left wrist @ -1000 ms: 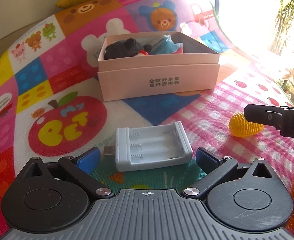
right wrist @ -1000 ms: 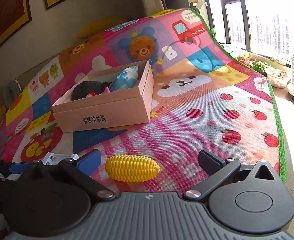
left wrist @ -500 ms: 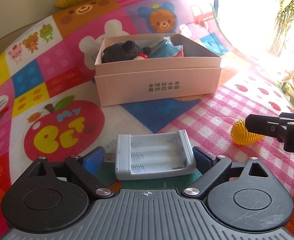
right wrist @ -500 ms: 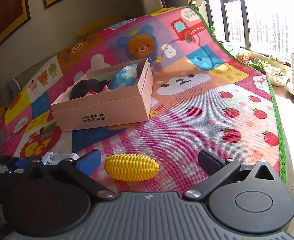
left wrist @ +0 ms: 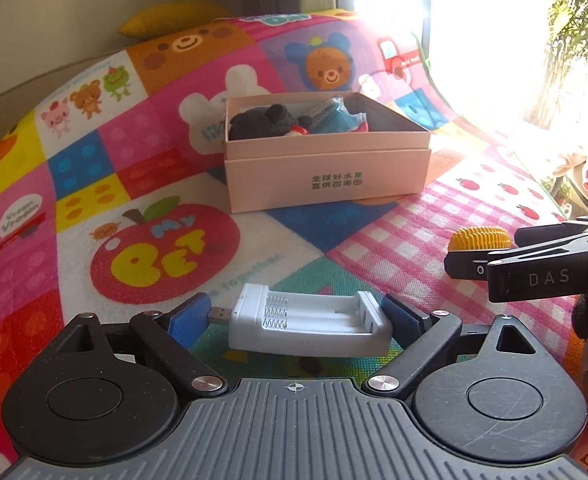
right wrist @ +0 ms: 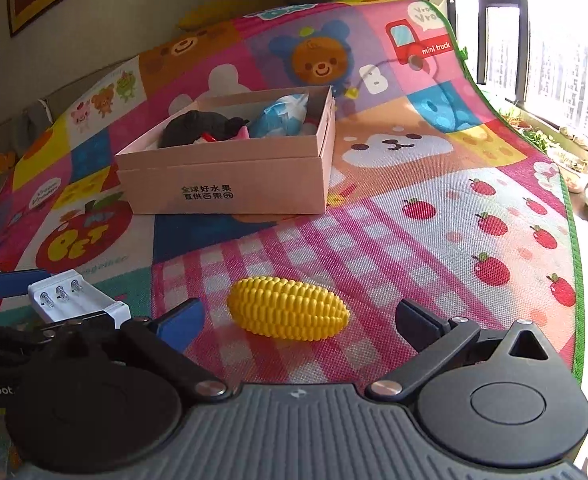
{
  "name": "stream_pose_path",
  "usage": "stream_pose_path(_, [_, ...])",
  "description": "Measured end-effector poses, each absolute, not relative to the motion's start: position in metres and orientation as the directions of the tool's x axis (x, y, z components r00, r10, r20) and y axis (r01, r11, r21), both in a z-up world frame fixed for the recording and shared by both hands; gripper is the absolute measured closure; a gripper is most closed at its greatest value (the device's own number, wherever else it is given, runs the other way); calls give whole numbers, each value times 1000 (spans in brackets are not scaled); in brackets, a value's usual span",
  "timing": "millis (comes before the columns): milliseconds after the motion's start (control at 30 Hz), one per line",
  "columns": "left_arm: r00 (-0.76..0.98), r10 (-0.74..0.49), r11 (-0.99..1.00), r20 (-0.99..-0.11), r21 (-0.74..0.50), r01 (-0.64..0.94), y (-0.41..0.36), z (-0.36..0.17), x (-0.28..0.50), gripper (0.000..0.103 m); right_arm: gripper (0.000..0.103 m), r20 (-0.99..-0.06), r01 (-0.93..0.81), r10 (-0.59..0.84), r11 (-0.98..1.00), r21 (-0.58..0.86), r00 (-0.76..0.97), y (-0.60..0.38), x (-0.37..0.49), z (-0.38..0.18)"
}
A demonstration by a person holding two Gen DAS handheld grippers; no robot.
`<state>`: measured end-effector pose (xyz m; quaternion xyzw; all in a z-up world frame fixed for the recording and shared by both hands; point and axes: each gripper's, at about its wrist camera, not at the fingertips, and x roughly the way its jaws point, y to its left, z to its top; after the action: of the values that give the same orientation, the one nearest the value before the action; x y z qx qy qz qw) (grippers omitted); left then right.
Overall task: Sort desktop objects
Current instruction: 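Grasp the yellow corn toy with the right gripper while the left gripper lifts the card reader, then drop the card reader into the pink box with the left gripper while the right gripper drops the corn in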
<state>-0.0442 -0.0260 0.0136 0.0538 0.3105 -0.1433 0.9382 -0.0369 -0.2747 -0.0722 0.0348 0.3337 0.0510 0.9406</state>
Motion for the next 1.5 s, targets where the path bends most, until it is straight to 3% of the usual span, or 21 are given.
stream_pose_path(200, [770, -254, 957, -585, -35, 289, -10, 10, -51, 8, 19, -651, -80, 84, 996, 36, 755, -265, -33, -75])
stream_pose_path(367, [774, -272, 954, -571, -54, 295, 0, 9, -57, 8, 39, -638, -98, 66, 995, -14, 767, -258, -36, -73])
stream_pose_path(500, [784, -276, 953, -556, -52, 299, 5, 12, -62, 8, 39, -637, -110, 44, 992, -64, 770, -250, -39, -70])
stream_pose_path(667, [818, -278, 950, -504, -16, 313, 4, 30, -59, 8, 39, -641, -196, 117, 979, -54, 759, -244, -48, -46])
stream_pose_path(833, [870, -306, 937, -386, 42, 348, -13, 69, -32, 8, 39, -534, -245, 142, 961, -127, 833, -246, -50, 15])
stream_pose_path(1033, [891, -376, 926, -256, -62, 373, -40, 108, 42, 8, 39, -410, -216, 159, 972, -96, 898, -264, -1, 95])
stream_pose_path(1133, [874, -387, 922, -293, -99, 375, -52, 110, 77, 5, 39, -368, -175, 128, 980, -97, 921, -265, 32, 111])
stream_pose_path(1300, [910, -266, 963, -317, -48, 265, -19, 84, 72, 0, 39, -408, -146, 93, 984, -100, 908, -263, 75, 106])
stream_pose_path(1500, [852, -234, 972, -468, -124, 199, 25, 34, 61, 0, 39, -468, -167, 113, 983, -75, 876, -239, 118, 97])
